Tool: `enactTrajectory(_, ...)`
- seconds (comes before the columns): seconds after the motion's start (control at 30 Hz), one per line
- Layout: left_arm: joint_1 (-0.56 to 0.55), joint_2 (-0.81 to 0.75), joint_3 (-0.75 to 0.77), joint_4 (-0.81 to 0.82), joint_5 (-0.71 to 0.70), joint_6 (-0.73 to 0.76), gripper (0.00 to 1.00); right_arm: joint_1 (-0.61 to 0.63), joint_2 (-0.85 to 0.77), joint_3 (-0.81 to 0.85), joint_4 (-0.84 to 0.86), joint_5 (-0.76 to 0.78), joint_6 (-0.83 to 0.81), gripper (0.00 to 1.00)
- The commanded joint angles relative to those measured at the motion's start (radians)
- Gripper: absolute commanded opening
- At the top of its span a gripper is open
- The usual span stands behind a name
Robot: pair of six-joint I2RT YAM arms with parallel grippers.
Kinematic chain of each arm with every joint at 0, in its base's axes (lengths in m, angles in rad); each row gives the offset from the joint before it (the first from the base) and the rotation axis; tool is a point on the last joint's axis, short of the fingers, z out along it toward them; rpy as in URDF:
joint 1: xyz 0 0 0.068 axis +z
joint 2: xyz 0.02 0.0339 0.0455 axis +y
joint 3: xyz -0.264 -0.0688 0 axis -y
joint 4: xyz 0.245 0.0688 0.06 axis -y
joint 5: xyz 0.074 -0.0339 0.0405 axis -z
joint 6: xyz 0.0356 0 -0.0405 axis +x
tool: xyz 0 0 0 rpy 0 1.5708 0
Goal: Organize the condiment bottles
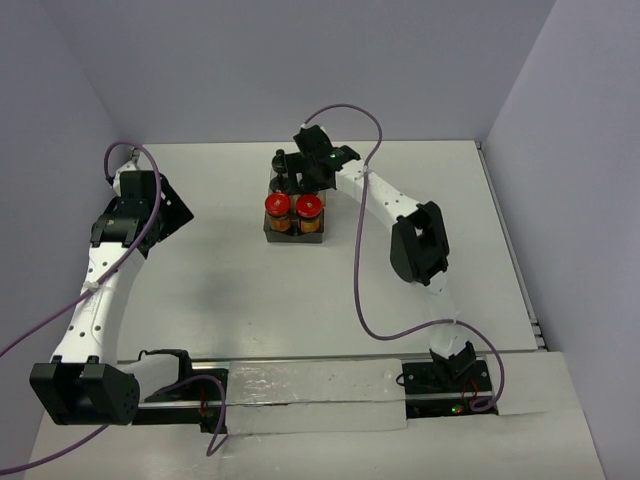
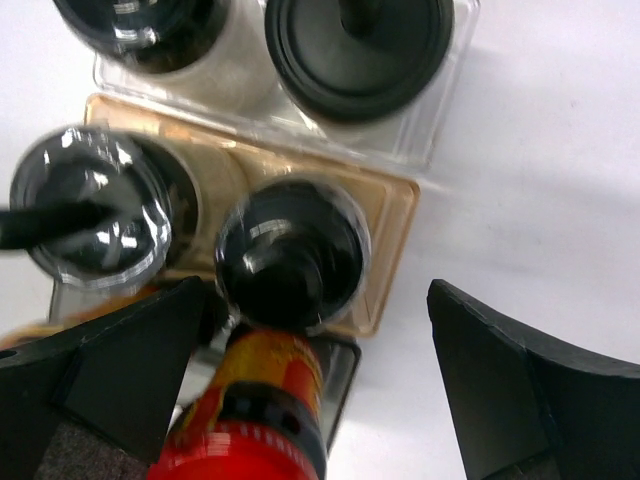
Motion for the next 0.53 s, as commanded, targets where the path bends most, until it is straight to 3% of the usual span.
enactTrajectory(0.0, 0.009, -0.02, 0.012, 0.016, -0.007, 0.01, 0.84, 0.0, -0.204, -0.061, 0.044, 0.007, -0.001, 1.0)
enactTrajectory(0.3, 0.009, -0.052, 0.011, 0.03, -0.02, 0.019, 0.84, 0.017, -0.496, -0.311, 0.066, 0.127, -0.001, 1.0)
enactTrajectory(0.5, 0.009, -0.049, 0.005, 0.041, -0.038, 0.032, 0.84, 0.021, -0.744, -0.572, 0.122, 0.209, -0.001, 1.0)
